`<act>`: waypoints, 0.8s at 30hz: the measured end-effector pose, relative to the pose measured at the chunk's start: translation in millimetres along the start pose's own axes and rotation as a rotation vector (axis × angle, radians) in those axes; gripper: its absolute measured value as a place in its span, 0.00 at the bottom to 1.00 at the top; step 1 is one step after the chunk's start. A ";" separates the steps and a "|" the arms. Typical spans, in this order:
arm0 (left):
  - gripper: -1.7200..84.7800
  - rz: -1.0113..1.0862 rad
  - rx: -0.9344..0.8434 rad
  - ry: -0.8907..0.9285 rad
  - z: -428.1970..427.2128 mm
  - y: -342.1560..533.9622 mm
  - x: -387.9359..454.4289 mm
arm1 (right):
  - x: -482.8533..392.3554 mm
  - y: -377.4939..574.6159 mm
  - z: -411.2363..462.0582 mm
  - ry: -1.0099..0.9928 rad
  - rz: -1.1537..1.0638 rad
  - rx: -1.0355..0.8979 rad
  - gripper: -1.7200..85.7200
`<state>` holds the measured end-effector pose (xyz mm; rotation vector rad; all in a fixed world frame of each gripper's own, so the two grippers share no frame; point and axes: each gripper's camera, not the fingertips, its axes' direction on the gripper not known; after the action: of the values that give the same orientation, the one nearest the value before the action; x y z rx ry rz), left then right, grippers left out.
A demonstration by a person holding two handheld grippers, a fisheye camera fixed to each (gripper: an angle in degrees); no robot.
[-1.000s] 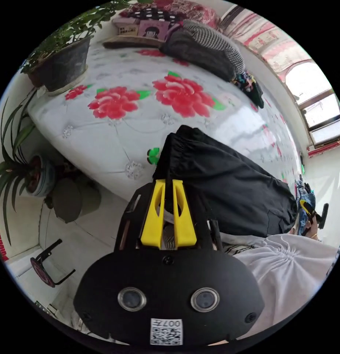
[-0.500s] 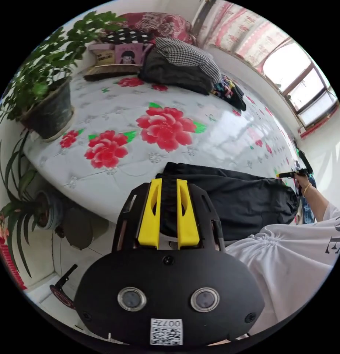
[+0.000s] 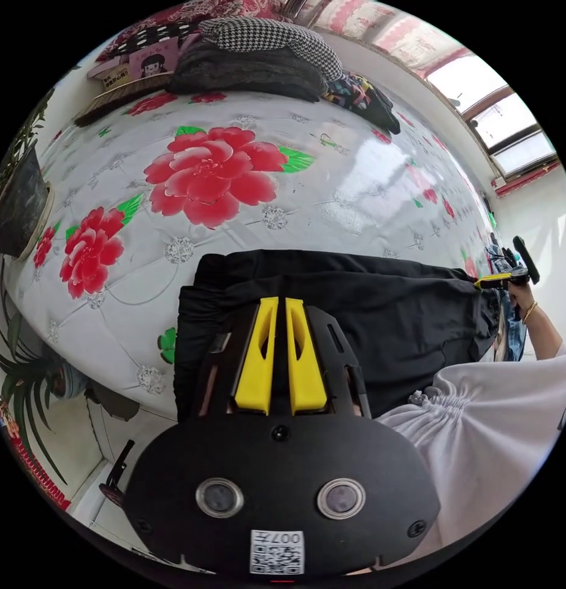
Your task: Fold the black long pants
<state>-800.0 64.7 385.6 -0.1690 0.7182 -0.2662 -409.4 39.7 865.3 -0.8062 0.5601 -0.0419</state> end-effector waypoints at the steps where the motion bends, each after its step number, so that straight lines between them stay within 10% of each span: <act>1: 0.02 0.001 0.001 -0.002 0.5 -0.2 0.4 | -2.3 -10.6 -3.4 -0.002 0.001 0.007 0.08; 12: 0.01 0.038 -0.013 -0.065 9.9 -12.1 8.0 | 11.5 -82.3 4.0 -0.097 -0.119 -0.133 0.02; 24: 0.01 -0.018 -0.018 -0.065 15.4 -20.5 4.6 | 116.0 -63.9 -61.2 -0.239 0.074 0.192 0.05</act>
<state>-790.1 44.8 399.1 -0.2008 0.6547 -0.2704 -329.3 -74.4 822.4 -0.5931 0.3532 0.0672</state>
